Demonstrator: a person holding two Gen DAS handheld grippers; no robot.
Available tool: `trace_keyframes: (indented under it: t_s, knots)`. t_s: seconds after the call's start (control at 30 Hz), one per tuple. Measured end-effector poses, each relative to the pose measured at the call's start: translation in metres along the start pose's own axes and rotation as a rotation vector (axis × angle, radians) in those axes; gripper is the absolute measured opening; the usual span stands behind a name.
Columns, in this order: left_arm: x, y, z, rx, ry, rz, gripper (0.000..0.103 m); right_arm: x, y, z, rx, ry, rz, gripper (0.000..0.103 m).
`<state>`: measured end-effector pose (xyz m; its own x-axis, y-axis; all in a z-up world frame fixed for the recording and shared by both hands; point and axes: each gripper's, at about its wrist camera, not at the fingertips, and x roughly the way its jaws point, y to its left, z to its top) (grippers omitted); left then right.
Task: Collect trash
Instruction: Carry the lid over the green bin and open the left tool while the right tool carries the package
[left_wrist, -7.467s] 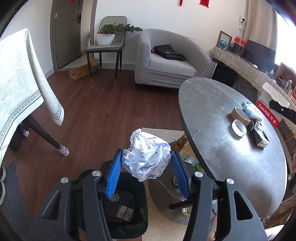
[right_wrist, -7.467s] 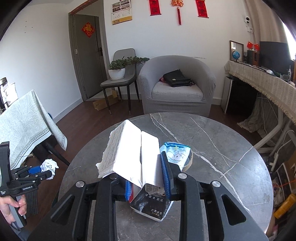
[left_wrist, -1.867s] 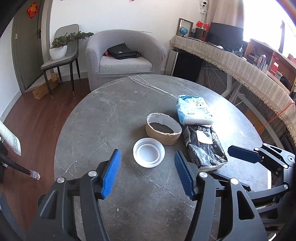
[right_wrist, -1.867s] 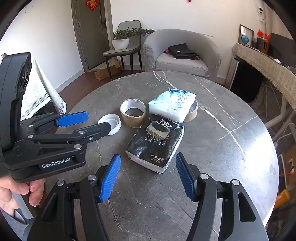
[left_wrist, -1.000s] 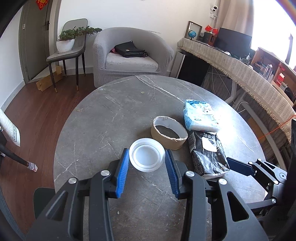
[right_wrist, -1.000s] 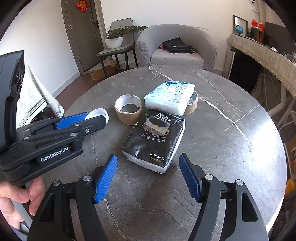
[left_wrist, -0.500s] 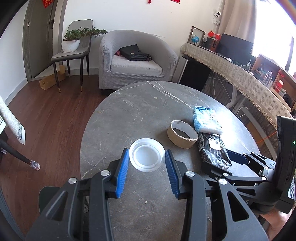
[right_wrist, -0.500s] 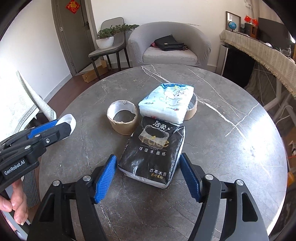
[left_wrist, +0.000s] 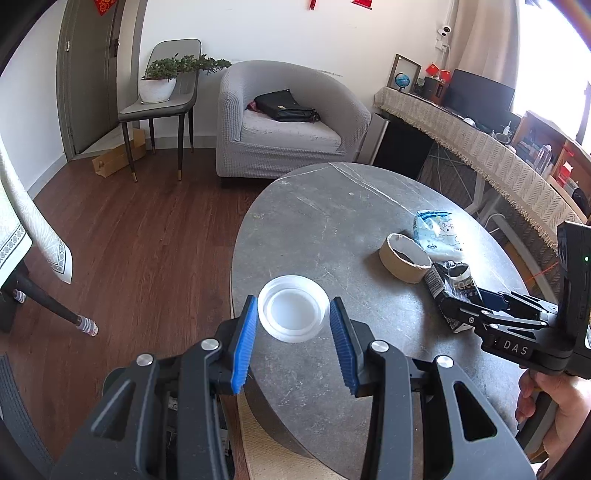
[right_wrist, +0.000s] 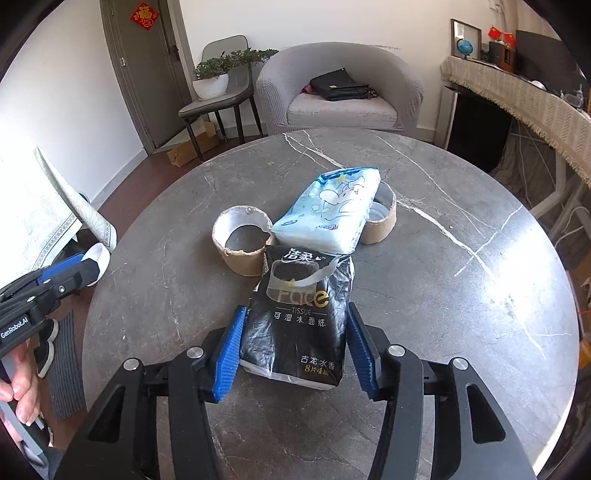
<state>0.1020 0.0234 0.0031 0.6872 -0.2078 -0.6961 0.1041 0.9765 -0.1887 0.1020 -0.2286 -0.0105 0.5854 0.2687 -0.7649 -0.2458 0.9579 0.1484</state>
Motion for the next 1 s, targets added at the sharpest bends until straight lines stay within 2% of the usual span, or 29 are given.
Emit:
trace_keyframes:
  t_s: [0.2,0.43,0.73,1.0]
  knots:
    - [-0.007,0.01,-0.003,-0.005,0.0,0.001,0.042,-0.009,0.005,-0.004,-0.007,-0.007,0.006,0.05]
    - [-0.012,0.025,-0.01,-0.016,0.009,0.022,0.042,-0.023,0.02,0.003,-0.041,-0.059,0.041,0.05]
    - [-0.006,0.054,-0.029,-0.019,0.073,0.07,0.042,-0.021,0.053,0.014,-0.087,-0.077,0.107,0.05]
    - [0.003,0.091,-0.057,-0.065,0.145,0.096,0.042,-0.004,0.092,0.019,-0.095,-0.048,0.277,0.05]
